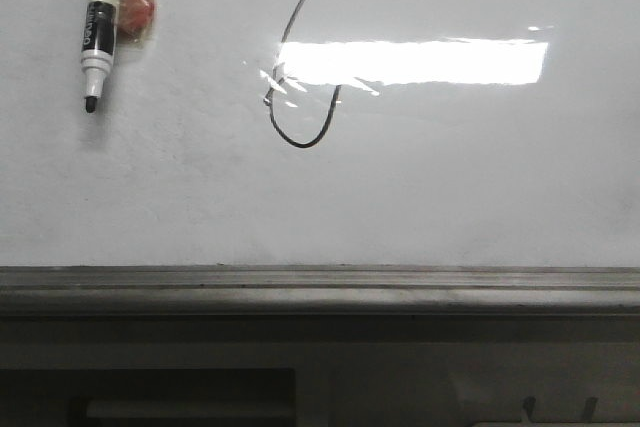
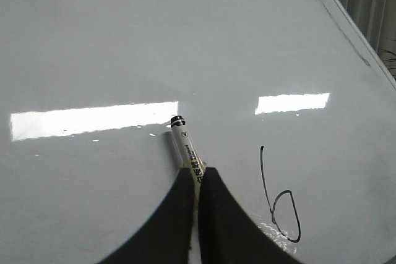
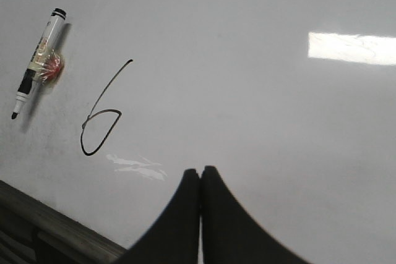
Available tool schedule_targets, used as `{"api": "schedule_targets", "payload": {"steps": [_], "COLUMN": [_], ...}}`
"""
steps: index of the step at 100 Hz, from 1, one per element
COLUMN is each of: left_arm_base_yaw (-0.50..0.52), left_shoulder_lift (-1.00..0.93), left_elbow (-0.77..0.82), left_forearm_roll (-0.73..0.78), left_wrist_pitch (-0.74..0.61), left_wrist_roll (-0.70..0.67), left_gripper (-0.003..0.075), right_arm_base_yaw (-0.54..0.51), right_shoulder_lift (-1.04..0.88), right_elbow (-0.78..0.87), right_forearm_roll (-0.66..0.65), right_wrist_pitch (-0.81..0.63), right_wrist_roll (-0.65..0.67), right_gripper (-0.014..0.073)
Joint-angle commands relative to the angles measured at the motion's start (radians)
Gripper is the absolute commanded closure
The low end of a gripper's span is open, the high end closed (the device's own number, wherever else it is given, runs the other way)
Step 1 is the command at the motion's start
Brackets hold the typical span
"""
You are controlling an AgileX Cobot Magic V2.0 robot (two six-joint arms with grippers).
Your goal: Write number 6 on whiteboard
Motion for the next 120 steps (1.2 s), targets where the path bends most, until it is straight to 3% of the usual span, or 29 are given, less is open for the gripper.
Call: {"api": "schedule_targets", "payload": {"steps": [1, 44, 54, 65, 71, 82, 99, 120], "left_arm_base_yaw": [0.002, 0.002, 0.006, 0.050, 0.112, 0.233, 0.414, 0.575], "left_shoulder_lift": [0.011, 0.011, 0.013, 0.032, 0.045, 0.051, 0.010, -0.061], "left_elbow": [-0.026, -0.026, -0.022, 0.012, 0.047, 0.104, 0.172, 0.231], "left_forearm_roll": [-0.003, -0.001, 0.116, 0.426, 0.649, 0.906, 1.079, 1.102], "left_wrist_pitch": [-0.031, -0.031, -0.028, -0.063, -0.084, -0.088, -0.088, -0.060], "left_wrist_roll": [-0.002, -0.002, -0.009, -0.260, -0.449, -0.730, -0.956, -1.002], "left_gripper": [0.0740, 0.0740, 0.0740, 0.0740, 0.0740, 0.0740, 0.0740, 0.0740], "right_arm_base_yaw": [-0.005, -0.005, -0.005, -0.005, -0.005, -0.005, -0.005, -0.005], "right_shoulder_lift": [0.009, 0.009, 0.009, 0.009, 0.009, 0.009, 0.009, 0.009], "right_elbow": [-0.025, -0.025, -0.025, -0.025, -0.025, -0.025, -0.025, -0.025], "right_forearm_roll": [0.020, 0.020, 0.020, 0.020, 0.020, 0.020, 0.020, 0.020], "right_wrist_pitch": [-0.055, -0.055, -0.055, -0.055, -0.055, -0.055, -0.055, -0.055], "right_wrist_roll": [-0.012, -0.012, -0.012, -0.012, -0.012, -0.012, -0.012, -0.012], "right_gripper": [0.0659, 0.0659, 0.0659, 0.0659, 0.0659, 0.0659, 0.0659, 0.0659]}}
